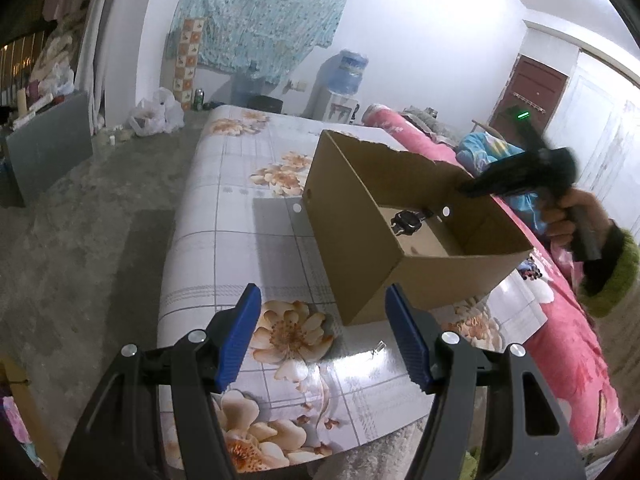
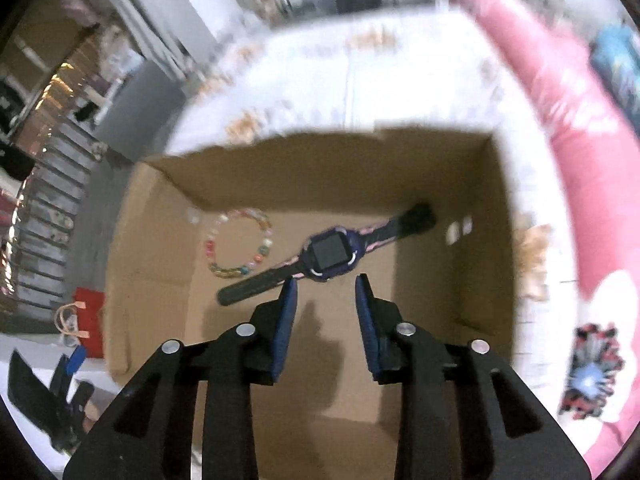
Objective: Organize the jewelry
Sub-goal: 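Withdraw the left tool from the box and move toward the pink bracelet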
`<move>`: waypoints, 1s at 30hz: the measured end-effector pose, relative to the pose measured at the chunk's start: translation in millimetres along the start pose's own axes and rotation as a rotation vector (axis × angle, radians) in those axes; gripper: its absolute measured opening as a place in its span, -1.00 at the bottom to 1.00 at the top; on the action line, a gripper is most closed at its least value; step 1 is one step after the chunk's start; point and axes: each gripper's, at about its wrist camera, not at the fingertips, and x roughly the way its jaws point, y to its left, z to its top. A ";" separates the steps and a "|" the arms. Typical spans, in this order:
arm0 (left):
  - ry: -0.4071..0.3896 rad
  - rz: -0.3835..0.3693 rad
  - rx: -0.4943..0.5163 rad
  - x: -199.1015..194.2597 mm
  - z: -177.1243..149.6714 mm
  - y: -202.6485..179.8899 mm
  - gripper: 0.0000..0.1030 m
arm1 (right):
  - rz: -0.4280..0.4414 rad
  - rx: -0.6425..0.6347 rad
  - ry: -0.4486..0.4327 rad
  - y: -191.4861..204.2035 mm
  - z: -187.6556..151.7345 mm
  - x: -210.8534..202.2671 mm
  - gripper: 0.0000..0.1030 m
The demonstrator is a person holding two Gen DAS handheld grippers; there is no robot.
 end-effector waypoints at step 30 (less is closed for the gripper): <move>0.159 -0.025 0.317 68.3 -61.1 -106.5 -0.04 | -0.209 0.140 -0.283 -50.3 -212.8 -34.7 0.84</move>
